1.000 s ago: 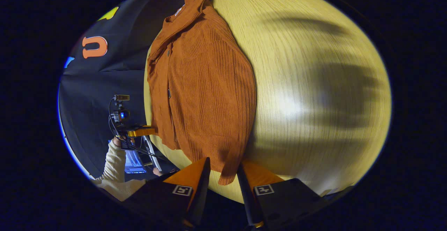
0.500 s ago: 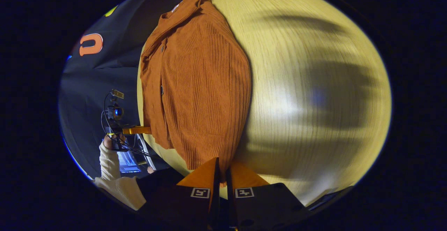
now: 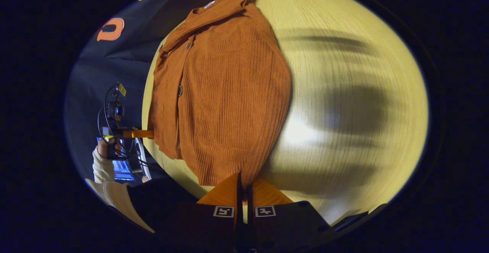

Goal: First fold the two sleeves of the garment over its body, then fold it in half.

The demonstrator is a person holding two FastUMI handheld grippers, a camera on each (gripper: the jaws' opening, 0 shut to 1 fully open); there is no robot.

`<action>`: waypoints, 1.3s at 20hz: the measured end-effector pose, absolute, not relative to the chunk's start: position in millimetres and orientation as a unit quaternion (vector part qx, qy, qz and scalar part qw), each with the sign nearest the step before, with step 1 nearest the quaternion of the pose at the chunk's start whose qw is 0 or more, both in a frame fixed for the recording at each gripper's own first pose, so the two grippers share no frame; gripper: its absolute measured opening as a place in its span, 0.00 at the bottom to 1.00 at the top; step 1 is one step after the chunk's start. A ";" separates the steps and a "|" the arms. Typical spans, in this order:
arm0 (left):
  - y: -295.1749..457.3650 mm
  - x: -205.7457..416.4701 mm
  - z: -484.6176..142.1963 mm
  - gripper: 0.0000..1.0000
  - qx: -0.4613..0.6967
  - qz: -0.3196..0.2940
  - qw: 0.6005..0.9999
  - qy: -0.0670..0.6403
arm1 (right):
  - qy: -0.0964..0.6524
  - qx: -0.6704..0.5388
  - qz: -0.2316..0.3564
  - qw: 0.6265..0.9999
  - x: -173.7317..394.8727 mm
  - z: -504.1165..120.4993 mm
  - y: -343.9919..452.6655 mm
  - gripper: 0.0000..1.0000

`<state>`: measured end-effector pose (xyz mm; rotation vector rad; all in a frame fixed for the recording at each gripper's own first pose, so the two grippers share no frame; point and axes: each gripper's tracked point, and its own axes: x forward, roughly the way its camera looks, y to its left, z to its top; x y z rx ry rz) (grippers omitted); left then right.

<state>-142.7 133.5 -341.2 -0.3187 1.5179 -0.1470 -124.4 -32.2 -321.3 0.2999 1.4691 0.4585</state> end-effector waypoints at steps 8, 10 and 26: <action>131.6 -116.4 -249.6 0.04 -0.145 -0.082 0.736 0.656 | 0.607 0.133 0.252 0.741 -106.2 -246.4 -23.1 0.00; 129.5 -103.1 -223.2 0.04 -0.147 -0.078 0.740 0.651 | 0.583 0.143 0.277 0.750 -94.8 -219.9 -16.0 0.00; 95.3 92.9 -74.1 0.04 -0.114 -0.106 0.839 0.521 | 0.445 0.132 0.296 0.835 100.5 -82.0 10.9 0.00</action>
